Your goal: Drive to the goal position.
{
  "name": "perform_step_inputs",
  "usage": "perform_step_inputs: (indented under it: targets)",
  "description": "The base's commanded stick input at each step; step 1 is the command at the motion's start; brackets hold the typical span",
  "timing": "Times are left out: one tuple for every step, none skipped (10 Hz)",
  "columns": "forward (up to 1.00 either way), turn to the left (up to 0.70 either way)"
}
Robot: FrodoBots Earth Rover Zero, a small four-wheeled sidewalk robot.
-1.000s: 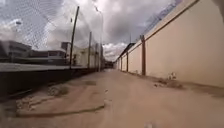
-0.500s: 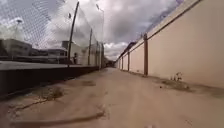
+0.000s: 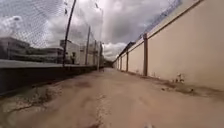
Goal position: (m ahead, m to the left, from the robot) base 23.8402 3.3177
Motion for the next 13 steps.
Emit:
perform_step_inputs:
  targets:
    - [0.60, 0.00]
    - [0.60, 0.00]
    - [0.60, 0.00]
    - [0.60, 0.00]
    - [0.60, 0.00]
    - [0.60, 0.00]
    - [0.60, -0.07]
    - [0.60, -0.02]
    - [0.60, 0.00]
    - [0.60, 0.00]
    - [0.60, 0.00]
    - [0.60, 0.00]
    - [0.60, 0.00]
